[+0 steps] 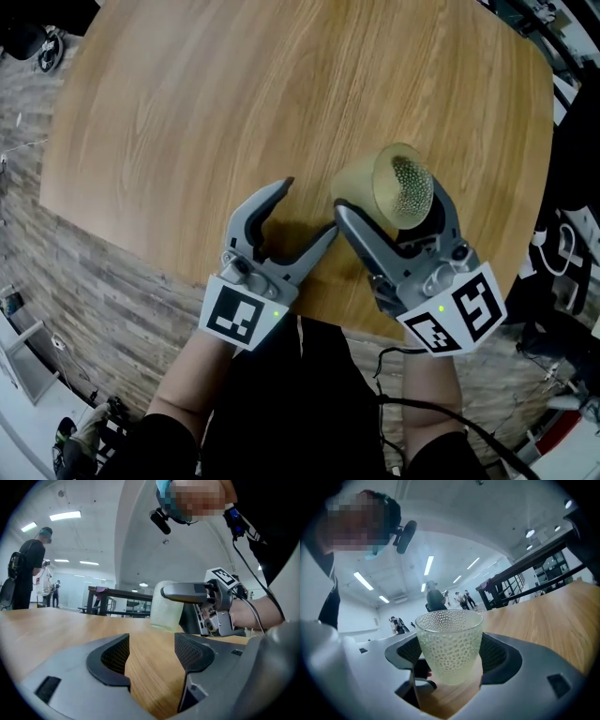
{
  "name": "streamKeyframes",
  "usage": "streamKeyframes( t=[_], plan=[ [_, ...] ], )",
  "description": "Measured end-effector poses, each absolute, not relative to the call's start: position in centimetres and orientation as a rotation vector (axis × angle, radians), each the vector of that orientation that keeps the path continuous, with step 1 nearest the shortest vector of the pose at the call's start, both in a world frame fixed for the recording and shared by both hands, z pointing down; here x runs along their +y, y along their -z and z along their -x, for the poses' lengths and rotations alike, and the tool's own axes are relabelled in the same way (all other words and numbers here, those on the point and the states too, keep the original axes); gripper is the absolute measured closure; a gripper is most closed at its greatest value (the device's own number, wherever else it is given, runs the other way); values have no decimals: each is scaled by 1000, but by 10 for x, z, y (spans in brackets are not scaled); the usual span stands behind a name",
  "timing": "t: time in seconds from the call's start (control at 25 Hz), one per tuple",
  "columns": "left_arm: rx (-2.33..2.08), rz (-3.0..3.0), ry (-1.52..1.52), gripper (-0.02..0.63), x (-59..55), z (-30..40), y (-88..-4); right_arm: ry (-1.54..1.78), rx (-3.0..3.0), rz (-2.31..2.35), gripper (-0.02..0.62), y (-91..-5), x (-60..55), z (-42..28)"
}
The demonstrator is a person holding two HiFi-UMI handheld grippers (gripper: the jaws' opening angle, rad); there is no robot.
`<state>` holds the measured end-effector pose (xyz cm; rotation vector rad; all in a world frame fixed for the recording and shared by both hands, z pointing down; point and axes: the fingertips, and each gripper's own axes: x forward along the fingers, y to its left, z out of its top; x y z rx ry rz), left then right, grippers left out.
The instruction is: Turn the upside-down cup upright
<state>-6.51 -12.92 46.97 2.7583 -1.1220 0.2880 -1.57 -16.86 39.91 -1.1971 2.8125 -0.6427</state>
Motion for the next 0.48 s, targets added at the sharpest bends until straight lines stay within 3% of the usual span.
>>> streamKeyframes(
  t=[0.16, 0.48],
  plan=[
    [-1063, -2887, -356, 277, -126, 43, -457, 704, 2830, 1042, 272, -378, -156, 20],
    [-1009, -2943, -273, 278, -121, 28, -456, 849, 2795, 895, 272, -386, -142, 20]
  ],
)
